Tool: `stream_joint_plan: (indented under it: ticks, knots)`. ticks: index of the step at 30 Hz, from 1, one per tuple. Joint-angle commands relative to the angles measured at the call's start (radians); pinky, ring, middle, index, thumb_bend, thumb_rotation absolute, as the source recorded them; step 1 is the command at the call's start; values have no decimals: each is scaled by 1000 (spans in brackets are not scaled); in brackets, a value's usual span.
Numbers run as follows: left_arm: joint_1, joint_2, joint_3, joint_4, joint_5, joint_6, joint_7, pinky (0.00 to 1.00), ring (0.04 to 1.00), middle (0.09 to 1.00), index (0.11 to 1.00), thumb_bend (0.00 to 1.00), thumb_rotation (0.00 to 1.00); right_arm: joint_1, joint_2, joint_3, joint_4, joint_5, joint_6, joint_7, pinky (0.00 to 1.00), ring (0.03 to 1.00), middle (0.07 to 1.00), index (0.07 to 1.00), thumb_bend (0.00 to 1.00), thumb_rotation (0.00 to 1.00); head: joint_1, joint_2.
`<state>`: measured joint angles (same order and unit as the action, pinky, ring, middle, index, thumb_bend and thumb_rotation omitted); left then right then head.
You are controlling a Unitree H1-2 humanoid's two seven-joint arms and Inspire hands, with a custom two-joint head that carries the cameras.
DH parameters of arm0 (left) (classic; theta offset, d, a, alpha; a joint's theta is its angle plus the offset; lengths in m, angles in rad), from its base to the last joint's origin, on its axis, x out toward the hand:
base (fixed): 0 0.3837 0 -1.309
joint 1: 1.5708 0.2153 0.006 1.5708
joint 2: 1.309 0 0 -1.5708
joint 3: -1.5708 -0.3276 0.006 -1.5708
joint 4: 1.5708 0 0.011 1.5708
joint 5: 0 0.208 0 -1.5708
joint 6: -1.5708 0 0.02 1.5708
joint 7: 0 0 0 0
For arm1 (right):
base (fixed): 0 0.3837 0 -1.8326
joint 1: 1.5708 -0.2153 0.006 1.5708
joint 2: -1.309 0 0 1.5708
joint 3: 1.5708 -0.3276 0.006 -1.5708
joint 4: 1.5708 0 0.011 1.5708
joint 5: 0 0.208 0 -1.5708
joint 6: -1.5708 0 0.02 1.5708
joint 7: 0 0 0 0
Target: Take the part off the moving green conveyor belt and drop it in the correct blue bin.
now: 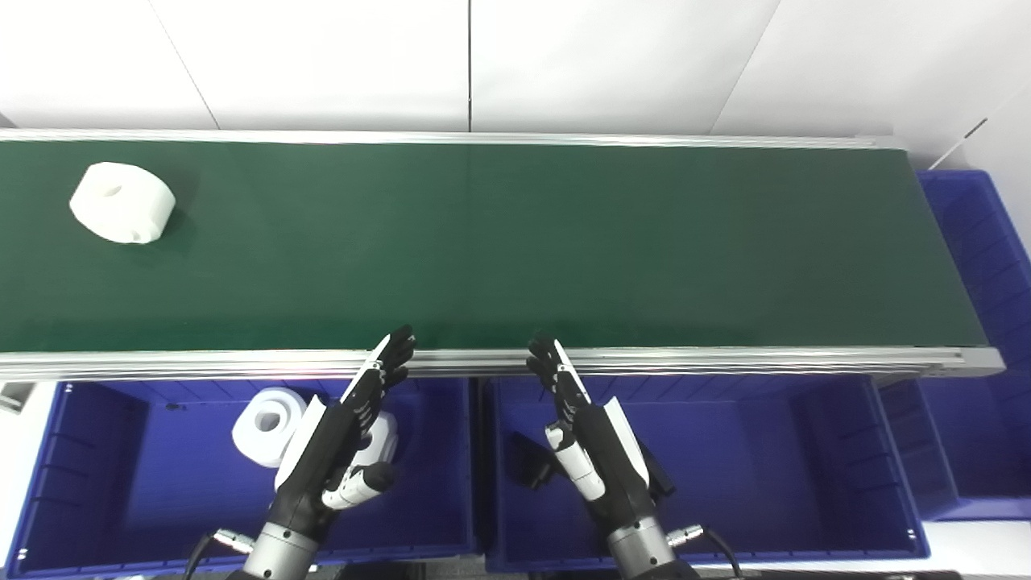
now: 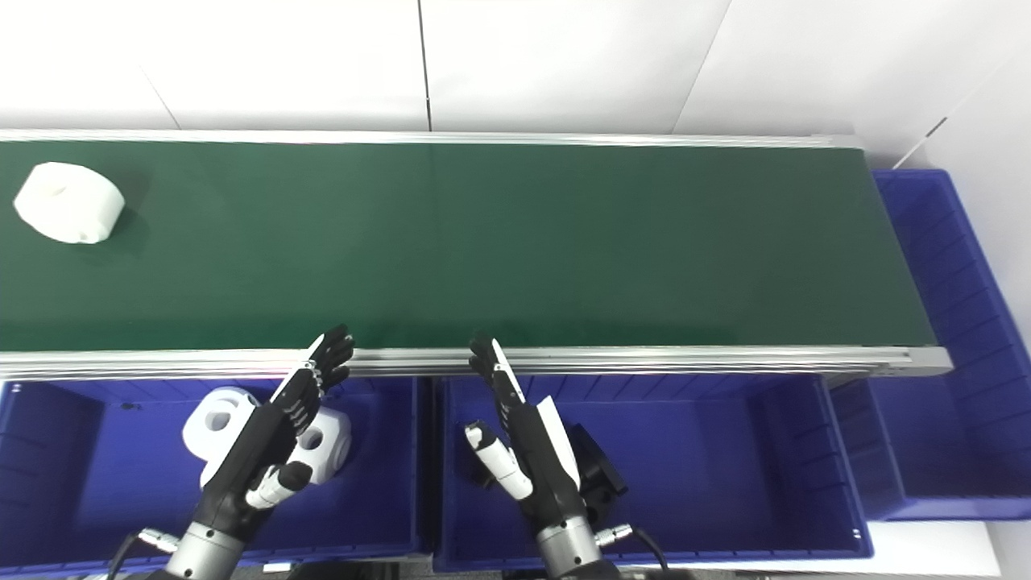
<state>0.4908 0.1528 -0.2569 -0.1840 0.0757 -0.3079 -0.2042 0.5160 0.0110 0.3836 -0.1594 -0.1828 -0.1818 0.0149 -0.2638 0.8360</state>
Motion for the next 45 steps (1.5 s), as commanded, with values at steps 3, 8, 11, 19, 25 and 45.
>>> stream_joint_plan:
  ticks: [3,8,11,19,25,45]
  knots:
    - [5,-4,-5,-20,3,-26,4,938,963,958,963,959,877,4,5,3,-31,3,1,10,996,966,978,1000,871,977,8,-8]
    - [1,-7,-13,15,7,-49,4,928,963,959,963,955,878,0,-5,-3,9,9,-48,10,999,969,982,1000,861,979,71,-65]
    - [-2,-14,-22,38,3,-53,3,917,959,955,955,956,860,0,-14,-12,33,24,-72,11,985,957,979,1000,885,975,114,-92]
    - [-15,-42,-34,110,21,-95,17,875,922,928,924,979,803,-12,-41,-31,87,59,-123,27,999,957,975,1000,909,984,196,-163]
    - [-27,-53,-40,145,31,-109,19,854,922,935,922,984,777,-30,-48,-43,129,84,-156,35,1000,962,975,1000,932,974,215,-195]
    - [-73,-83,-57,233,85,-129,43,785,887,907,893,1000,745,-65,-74,-90,208,107,-220,67,1000,975,993,1000,918,1000,395,-257]
